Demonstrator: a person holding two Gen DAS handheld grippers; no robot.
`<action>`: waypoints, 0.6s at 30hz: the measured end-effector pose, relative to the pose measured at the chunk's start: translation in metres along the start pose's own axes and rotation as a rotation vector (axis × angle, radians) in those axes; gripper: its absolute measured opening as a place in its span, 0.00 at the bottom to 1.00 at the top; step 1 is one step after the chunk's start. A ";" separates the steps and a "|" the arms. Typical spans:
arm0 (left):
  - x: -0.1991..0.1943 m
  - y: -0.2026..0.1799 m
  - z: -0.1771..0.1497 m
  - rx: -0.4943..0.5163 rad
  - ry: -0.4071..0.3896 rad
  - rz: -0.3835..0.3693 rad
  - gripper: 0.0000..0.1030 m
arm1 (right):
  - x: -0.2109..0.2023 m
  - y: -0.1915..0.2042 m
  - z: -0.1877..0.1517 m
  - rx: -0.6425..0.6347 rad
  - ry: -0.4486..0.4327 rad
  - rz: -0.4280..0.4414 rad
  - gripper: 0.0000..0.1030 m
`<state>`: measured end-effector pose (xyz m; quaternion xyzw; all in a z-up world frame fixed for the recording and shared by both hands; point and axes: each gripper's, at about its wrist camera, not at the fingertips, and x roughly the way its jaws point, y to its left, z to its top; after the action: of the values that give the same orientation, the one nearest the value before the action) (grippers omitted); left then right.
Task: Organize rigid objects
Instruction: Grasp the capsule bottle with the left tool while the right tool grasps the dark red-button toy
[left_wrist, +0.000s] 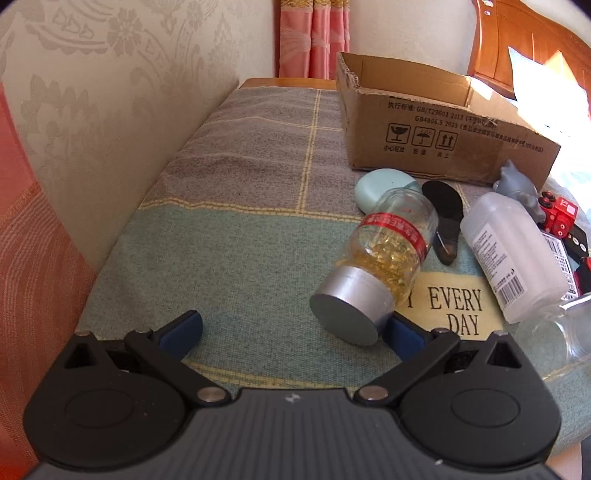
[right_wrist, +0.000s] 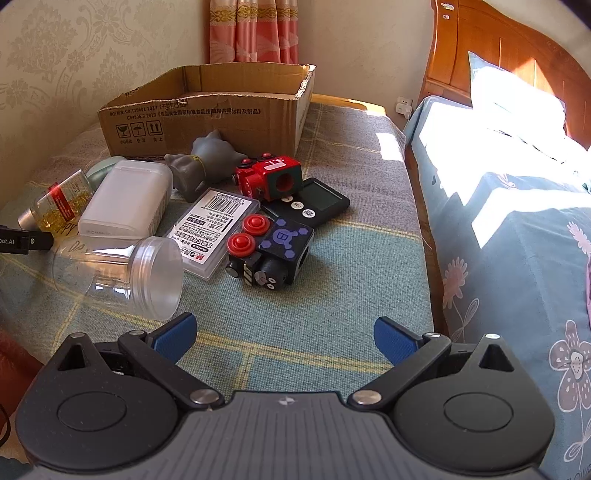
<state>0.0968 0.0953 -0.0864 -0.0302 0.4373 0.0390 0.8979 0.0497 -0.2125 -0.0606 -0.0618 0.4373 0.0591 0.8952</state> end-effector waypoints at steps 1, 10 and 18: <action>0.000 0.001 0.000 -0.004 0.001 0.014 1.00 | 0.001 0.001 -0.001 -0.004 0.000 0.004 1.00; -0.004 0.000 -0.008 -0.007 -0.039 0.026 1.00 | 0.015 0.000 -0.005 -0.035 0.015 0.040 1.00; -0.007 0.008 -0.003 0.026 -0.064 0.213 1.00 | 0.017 -0.004 -0.007 -0.040 -0.014 0.061 1.00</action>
<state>0.0898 0.1024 -0.0826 0.0294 0.4097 0.1296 0.9025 0.0547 -0.2165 -0.0780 -0.0658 0.4316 0.0955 0.8946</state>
